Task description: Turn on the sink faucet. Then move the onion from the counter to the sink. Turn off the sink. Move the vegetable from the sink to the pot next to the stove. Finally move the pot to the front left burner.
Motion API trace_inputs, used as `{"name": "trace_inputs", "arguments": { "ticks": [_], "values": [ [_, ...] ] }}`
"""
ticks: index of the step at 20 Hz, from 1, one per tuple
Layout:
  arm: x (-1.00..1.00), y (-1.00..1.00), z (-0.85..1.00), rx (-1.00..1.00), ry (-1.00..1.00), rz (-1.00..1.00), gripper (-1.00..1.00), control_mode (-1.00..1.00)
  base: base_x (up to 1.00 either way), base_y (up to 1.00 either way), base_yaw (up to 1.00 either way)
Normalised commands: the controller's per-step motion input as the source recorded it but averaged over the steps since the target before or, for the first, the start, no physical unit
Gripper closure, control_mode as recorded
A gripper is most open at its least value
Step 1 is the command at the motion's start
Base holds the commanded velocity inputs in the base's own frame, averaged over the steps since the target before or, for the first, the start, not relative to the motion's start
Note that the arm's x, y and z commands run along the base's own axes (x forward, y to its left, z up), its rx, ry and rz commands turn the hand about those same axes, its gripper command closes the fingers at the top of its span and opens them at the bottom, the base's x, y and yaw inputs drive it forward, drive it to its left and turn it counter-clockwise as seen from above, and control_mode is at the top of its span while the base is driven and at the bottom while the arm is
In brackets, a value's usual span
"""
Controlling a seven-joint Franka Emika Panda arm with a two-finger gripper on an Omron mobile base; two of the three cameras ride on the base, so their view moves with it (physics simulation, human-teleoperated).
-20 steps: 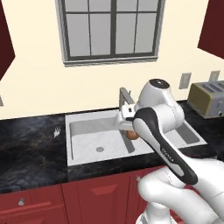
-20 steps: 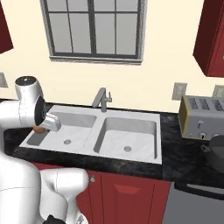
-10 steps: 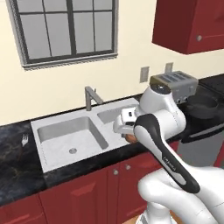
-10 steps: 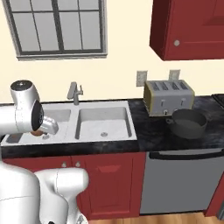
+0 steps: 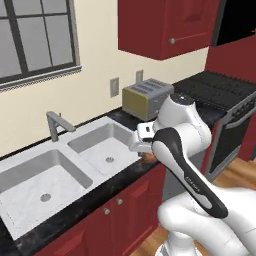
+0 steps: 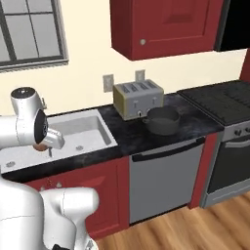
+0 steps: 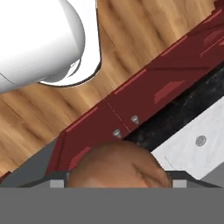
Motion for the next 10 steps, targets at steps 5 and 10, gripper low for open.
{"name": "trace_inputs", "arguments": {
  "ticks": [5, 10],
  "values": [
    [0.0, 0.0, 0.0, 0.0, 0.0, 0.0, 1.0, 1.0, -0.01, 0.0, -0.48],
    [0.0, 0.0, 0.0, 0.0, 0.0, 0.0, 1.0, 1.0, 0.33, -0.23, -0.27]
  ]
}}
